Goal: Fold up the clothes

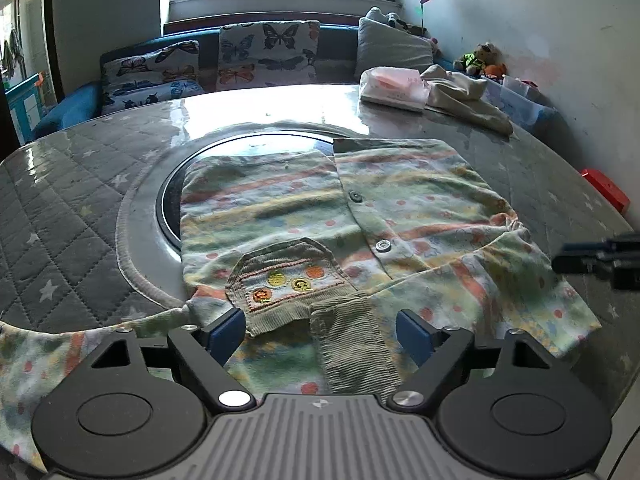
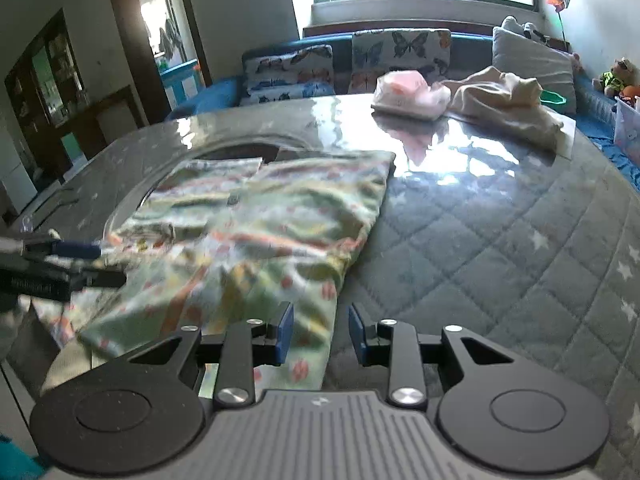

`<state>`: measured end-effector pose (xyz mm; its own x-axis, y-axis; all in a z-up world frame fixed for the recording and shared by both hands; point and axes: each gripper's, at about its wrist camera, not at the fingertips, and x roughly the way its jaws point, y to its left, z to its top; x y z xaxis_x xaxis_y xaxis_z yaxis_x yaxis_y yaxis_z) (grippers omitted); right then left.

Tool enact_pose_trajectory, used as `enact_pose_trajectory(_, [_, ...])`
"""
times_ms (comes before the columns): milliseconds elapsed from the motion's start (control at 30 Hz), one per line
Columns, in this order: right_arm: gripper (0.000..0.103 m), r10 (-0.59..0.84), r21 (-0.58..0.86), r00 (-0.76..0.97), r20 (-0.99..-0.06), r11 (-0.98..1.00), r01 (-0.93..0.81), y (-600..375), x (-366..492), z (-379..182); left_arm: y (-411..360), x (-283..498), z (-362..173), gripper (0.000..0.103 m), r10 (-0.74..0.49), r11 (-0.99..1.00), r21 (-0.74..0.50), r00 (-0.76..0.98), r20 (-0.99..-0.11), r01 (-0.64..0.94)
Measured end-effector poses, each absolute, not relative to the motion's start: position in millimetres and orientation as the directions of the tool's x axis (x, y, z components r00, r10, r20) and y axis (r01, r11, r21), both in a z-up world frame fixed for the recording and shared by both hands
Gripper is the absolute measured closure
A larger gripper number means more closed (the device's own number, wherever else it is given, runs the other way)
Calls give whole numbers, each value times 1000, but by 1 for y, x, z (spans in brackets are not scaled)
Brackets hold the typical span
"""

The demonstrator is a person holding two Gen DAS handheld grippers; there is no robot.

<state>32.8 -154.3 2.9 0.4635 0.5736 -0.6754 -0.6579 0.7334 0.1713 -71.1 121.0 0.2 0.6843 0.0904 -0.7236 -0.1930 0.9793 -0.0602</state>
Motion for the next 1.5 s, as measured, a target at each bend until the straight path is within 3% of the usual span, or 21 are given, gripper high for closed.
enact_pose_trajectory(200, [69,575,104,486,-658,708,-698,-129,38,-5,130,-70,-2,21,117,972,-55,673,-731,-228])
enact_pose_trajectory(333, [71,488,-13,578,-654,756,-654,-123,40,-16,138,-72,-4,21,134,968,-48,666,-734,-248])
enact_pose_trajectory(733, [71,531,-14,550,-644,711,-703,-115,44,-4,161,-80,-9,21,168,948,-59,650,-741,-313])
enact_pose_trajectory(1000, [71,552,-127,516,-655,592,-796,-109,40,-10,166,-81,-11,21,178,948,-47,647,-741,-314])
enact_pose_trajectory(1133, [78,562,-173,491,-666,523,-834,-107,42,-13,166,-80,-12,21,186,949,-33,645,-741,-312])
enact_pose_trajectory(1467, [79,586,-298,419,-694,295,-908,-100,43,-12,162,-78,-13,20,206,952,4,637,-743,-305])
enact_pose_trajectory(1500, [83,586,-299,407,-701,276,-913,-99,43,-12,162,-78,-13,20,208,952,6,635,-743,-305])
